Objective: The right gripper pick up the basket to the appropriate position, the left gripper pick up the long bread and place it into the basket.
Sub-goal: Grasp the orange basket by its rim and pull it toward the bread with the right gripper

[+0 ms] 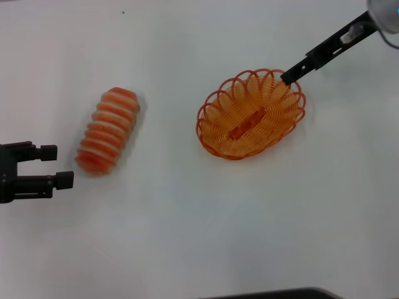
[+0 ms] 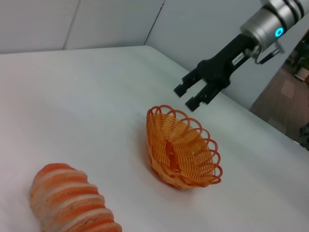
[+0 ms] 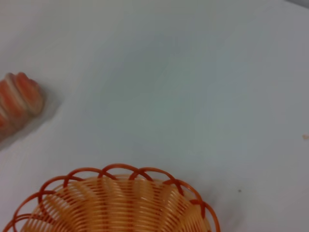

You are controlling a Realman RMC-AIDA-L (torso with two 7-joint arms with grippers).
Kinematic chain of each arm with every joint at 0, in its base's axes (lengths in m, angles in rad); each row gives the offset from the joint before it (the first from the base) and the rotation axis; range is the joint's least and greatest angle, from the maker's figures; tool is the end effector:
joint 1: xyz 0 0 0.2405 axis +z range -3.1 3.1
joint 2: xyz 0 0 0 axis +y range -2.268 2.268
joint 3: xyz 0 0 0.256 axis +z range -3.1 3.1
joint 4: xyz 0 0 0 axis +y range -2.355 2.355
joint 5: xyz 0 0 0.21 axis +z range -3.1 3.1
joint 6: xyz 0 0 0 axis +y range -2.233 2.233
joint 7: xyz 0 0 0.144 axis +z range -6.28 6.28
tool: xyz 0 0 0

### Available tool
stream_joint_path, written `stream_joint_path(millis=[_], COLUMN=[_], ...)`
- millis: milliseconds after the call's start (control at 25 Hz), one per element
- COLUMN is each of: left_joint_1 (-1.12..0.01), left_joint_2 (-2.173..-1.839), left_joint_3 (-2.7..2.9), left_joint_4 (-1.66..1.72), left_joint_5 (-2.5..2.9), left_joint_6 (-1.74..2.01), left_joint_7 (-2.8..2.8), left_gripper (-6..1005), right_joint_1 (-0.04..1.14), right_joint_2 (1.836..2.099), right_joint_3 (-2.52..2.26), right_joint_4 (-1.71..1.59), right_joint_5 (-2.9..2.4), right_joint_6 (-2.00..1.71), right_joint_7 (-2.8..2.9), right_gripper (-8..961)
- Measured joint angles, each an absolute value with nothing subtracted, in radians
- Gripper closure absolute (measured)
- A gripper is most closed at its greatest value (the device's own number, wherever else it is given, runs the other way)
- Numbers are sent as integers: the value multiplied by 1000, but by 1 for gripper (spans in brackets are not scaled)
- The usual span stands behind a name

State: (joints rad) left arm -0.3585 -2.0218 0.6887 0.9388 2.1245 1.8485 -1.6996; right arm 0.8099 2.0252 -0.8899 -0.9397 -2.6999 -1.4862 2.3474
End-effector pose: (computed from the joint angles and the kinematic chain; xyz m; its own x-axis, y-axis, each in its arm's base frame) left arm -0.2964 0.2724 0.0577 0.7379 0.5766 0.3508 0.6167 -0.7872 -0.0033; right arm 0.2241 0.4072 0.0400 0.6407 -0.7663 0.0478 -0.6784 -0.5942 -0.4322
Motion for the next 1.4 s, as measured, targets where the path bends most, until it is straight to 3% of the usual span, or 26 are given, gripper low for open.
stream_joint_path(millis=[200,560,1200,1400], left_joint_1=[-361,-365,-376,-378], left_joint_2=[-2025,-2029,-2024,-2022], left_joint_3=[687,687,688,687], left_joint_4=[935,934,932,935], left_joint_5=[2124,2124,2125,2125], left_joint_6=[1845,1838,1823,1812], left_joint_7=[-1700,-1700,-1699,-1699], left_gripper=[158,158,157,157], right_joint_1=[824,857,852,799], right_joint_2=[2054,2060,2059,2028], right_joint_3=[-916,-910,-903,-815], right_joint_4=[-874,-749,-741,-757], right_joint_5=[-2729,-2723,-2694,-2564], right_joint_6=[-1399,-1316,-1324,-1385], right_joint_7=[2351,2344,2363,2352], right_gripper=[88,223,873,881])
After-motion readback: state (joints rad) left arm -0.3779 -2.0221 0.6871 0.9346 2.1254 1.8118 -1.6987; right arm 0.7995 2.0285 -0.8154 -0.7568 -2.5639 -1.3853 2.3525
